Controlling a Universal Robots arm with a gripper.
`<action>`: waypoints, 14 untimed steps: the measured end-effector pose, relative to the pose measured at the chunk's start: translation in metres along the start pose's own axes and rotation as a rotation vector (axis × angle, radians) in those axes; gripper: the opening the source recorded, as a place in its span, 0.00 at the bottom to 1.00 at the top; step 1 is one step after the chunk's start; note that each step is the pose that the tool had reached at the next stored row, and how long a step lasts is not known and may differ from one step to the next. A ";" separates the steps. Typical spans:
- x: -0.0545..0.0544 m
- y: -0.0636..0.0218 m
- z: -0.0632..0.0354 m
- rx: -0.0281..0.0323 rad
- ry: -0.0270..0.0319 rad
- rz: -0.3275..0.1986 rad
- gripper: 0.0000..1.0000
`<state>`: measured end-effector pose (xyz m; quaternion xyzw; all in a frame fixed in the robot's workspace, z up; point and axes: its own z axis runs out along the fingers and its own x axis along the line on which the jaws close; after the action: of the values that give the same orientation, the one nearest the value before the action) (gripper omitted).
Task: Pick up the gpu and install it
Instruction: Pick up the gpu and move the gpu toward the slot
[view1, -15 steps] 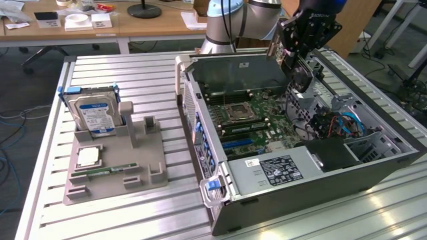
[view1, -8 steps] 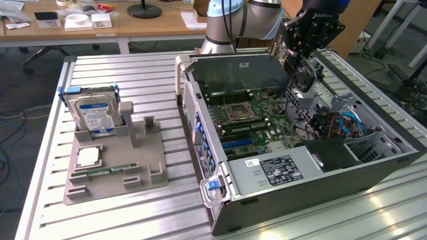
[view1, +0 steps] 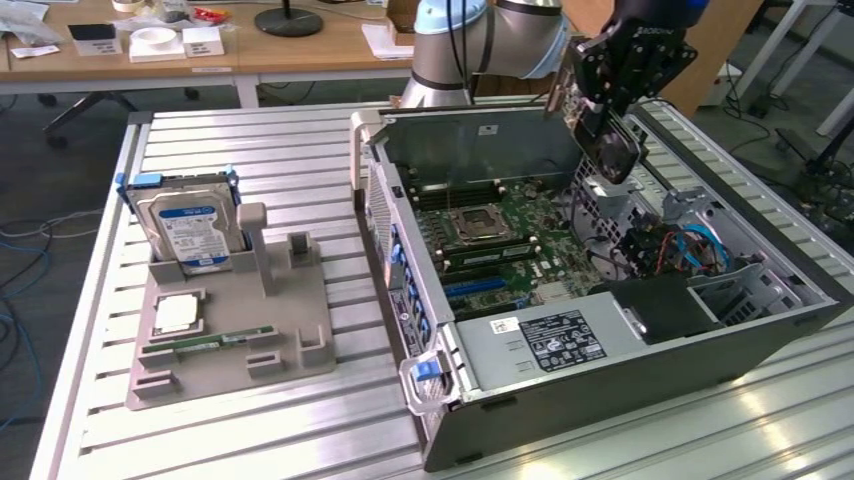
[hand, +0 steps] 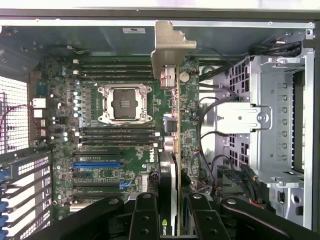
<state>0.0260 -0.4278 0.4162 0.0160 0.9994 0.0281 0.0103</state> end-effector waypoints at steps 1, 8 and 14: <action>-0.001 0.0000 0.0000 -0.0001 0.0000 0.000 0.27; -0.003 0.0001 0.0001 -0.0001 0.0000 0.000 0.27; -0.004 0.0001 0.0001 0.0000 0.0000 0.000 0.27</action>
<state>0.0302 -0.4278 0.4162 0.0160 0.9994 0.0281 0.0103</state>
